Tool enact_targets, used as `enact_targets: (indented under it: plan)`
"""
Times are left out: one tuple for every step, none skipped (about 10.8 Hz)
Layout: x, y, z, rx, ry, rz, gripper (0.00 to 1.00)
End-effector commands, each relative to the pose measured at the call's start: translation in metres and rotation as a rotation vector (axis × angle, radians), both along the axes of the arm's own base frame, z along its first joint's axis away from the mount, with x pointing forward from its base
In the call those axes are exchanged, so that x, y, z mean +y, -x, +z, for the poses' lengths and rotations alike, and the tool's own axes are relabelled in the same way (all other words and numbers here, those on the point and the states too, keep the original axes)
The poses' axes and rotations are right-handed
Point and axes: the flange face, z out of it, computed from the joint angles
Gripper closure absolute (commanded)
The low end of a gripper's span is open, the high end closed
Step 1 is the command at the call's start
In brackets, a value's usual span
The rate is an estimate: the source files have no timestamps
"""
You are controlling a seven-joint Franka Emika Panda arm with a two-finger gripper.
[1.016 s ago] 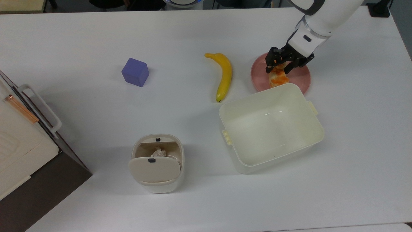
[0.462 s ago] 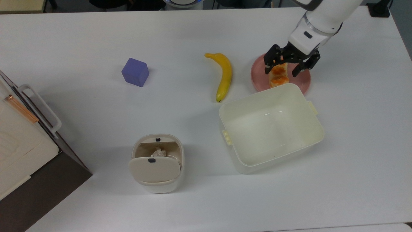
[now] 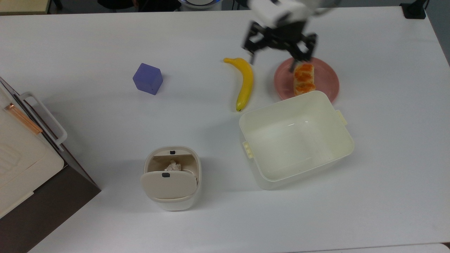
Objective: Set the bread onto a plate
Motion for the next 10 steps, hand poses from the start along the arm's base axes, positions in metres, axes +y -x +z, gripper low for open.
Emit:
enact_targets:
  plan:
    - [-0.109,0.036,0.077,0.033,-0.007,0.007,0.00]
    - [-0.137,0.038,0.087,0.031,-0.020,-0.036,0.00]
    - [-0.170,0.046,0.099,0.028,-0.028,-0.102,0.00]
    - [-0.200,0.049,0.105,0.021,-0.045,-0.161,0.00]
    - [-0.221,0.050,0.108,0.011,-0.086,-0.205,0.00]
    - [-0.238,0.054,0.113,0.004,-0.094,-0.234,0.00]
    - [-0.260,0.060,0.120,-0.008,-0.098,-0.276,0.00]
    - [-0.275,0.065,0.124,-0.016,-0.117,-0.302,0.00]
    - [-0.287,0.068,0.128,-0.023,-0.132,-0.324,0.00]
    - [-0.298,0.071,0.129,-0.028,-0.137,-0.334,0.00]
